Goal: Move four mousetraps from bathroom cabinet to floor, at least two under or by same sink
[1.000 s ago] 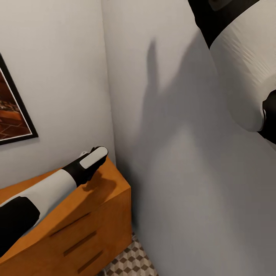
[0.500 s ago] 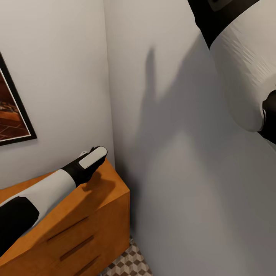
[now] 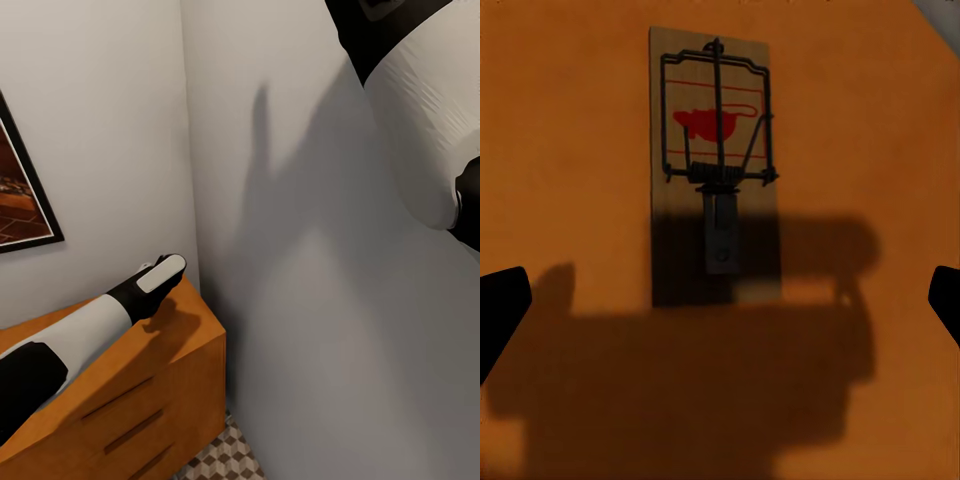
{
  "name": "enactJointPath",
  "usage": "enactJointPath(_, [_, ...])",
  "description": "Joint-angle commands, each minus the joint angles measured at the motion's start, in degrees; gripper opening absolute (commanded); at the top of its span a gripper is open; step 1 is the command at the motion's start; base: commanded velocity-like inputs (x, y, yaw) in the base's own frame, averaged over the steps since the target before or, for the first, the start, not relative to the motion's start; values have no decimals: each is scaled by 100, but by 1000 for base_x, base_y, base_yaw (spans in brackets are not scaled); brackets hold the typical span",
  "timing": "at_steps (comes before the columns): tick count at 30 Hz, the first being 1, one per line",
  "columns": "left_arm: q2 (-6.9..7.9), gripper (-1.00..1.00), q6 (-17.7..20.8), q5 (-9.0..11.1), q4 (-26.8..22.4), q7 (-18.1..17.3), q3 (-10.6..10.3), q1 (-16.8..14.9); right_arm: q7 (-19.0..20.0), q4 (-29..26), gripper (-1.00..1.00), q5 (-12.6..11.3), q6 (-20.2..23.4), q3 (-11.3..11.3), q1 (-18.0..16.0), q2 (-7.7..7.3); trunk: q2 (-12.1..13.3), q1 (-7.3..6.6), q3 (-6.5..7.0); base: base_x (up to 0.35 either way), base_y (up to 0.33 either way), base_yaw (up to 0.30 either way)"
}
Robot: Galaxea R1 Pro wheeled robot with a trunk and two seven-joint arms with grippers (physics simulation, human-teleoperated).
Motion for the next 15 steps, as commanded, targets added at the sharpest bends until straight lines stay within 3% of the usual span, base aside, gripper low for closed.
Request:
enactJointPath(1, [11,100,-33,34,-15,16,-31,-15,22,-1,-100,-5,8,10,-4,0,-2,2,-9,0,0,0])
enactJointPath(4, [19,100,-30,35,-67,31,-15,-19,22,0,-100,-5,11,10,-4,0,-2,2,-9,0,0,0])
enactJointPath(9, [166,100,-24,35,-280,42,1,-22,22,0,-100,-5,12,8,-4,0,78,-42,27,0,0,0])
enactJointPath(12, [373,100,-24,35,-485,107,4,-21,22,0,-100,-5,13,10,-1,0,78,-42,27,0,0,0])
enactJointPath(15, [467,100,-24,35,-621,141,5,-21,22,0,-100,-5,13,10,-2,0,199,-108,81,0,0,0])
